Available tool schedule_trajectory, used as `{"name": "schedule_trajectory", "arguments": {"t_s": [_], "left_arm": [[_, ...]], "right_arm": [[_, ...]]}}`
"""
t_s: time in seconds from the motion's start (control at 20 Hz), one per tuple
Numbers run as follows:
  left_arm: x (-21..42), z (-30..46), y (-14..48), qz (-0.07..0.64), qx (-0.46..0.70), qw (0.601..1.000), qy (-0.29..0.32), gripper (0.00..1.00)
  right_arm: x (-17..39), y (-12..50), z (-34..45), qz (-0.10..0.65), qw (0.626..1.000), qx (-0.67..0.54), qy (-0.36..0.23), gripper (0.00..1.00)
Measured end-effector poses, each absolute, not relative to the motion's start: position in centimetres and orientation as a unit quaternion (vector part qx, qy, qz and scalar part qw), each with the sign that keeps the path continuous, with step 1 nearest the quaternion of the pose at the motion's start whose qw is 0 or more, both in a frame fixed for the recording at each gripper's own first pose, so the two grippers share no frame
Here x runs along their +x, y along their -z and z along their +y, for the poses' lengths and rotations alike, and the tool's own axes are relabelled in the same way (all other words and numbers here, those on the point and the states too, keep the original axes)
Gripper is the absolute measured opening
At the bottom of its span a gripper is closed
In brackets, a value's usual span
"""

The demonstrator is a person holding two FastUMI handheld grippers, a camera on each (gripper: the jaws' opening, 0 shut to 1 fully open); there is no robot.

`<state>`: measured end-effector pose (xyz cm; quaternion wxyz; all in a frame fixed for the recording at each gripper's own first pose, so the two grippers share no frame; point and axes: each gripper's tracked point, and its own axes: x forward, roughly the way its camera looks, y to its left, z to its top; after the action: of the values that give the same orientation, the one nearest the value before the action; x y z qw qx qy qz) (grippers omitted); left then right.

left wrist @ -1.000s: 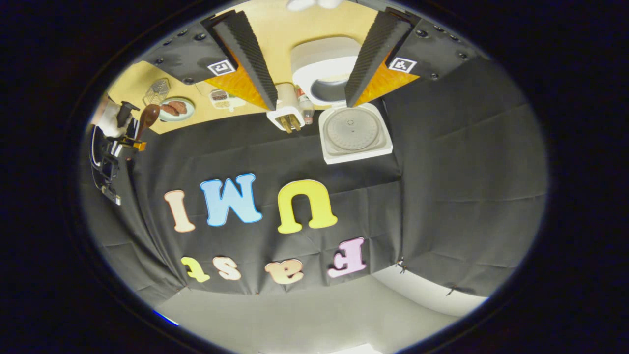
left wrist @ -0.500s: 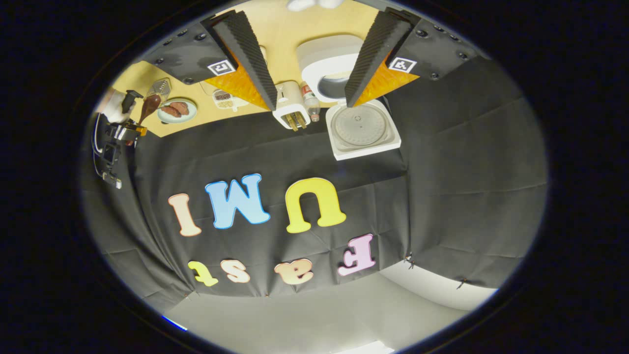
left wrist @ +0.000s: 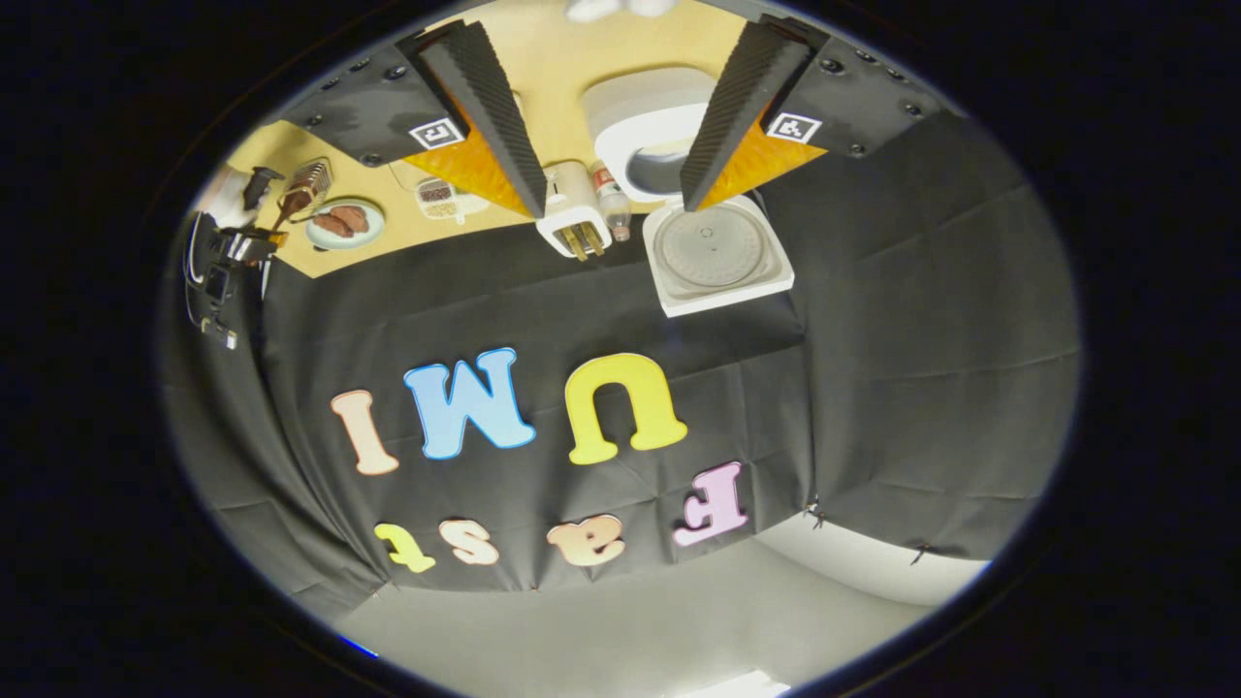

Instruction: Close the left gripper, press the button to open the rice cooker; take a wooden spoon from the chopstick holder with the right hand, scoop a spoonful of rice and pour it into the rice cooker, then put the wooden spoon back into the chopstick holder.

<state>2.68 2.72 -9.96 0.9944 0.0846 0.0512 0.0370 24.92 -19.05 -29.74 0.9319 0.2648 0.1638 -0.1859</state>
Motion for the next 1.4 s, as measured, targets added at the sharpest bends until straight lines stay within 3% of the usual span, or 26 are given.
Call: {"name": "schedule_trajectory", "arguments": {"t_s": [0.05,0.15,0.3,0.55,0.7,0.9,1.15,1.3,1.35,1.4], "left_arm": [[2.8,2.8,10.0,0.053,0.083,0.994,-0.038,0.97],[3.2,3.2,10.0,0.054,0.079,0.995,-0.040,0.94],[3.8,4.4,9.6,0.051,0.079,0.994,-0.047,0.97],[6.0,7.0,8.6,0.036,0.069,0.995,-0.061,0.94],[8.0,9.1,6.8,0.018,0.057,0.996,-0.070,1.00],[11.8,12.5,4.8,0.011,0.021,0.996,-0.089,1.00],[16.7,17.1,1.1,-0.003,-0.017,0.993,-0.117,1.00],[19.6,19.4,-2.4,-0.026,-0.013,0.991,-0.130,0.94],[20.8,20.1,-3.6,-0.037,-0.010,0.990,-0.135,0.99],[22.0,20.8,-4.9,-0.043,-0.008,0.990,-0.137,0.99]], "right_arm": [[24.5,29.9,-19.4,0.170,0.932,0.256,0.192,0.19],[23.5,29.6,-20.3,0.167,0.937,0.228,0.206,0.37],[21.7,26.8,-21.4,0.145,0.947,0.177,0.224,0.98],[17.9,16.4,-18.5,0.065,0.977,0.077,0.189,0.97],[15.6,10.2,-13.9,0.020,0.989,0.034,0.141,0.96],[11.7,4.1,-6.5,-0.028,0.997,-0.005,0.069,0.97],[6.4,2.2,1.0,-0.032,0.999,-0.026,-0.002,0.98],[3.8,2.2,3.5,-0.023,0.999,-0.032,-0.020,0.95],[3.2,2.5,4.6,-0.016,0.999,-0.032,-0.031,0.95],[2.7,2.9,5.3,-0.007,0.999,-0.031,-0.037,0.95]]}}
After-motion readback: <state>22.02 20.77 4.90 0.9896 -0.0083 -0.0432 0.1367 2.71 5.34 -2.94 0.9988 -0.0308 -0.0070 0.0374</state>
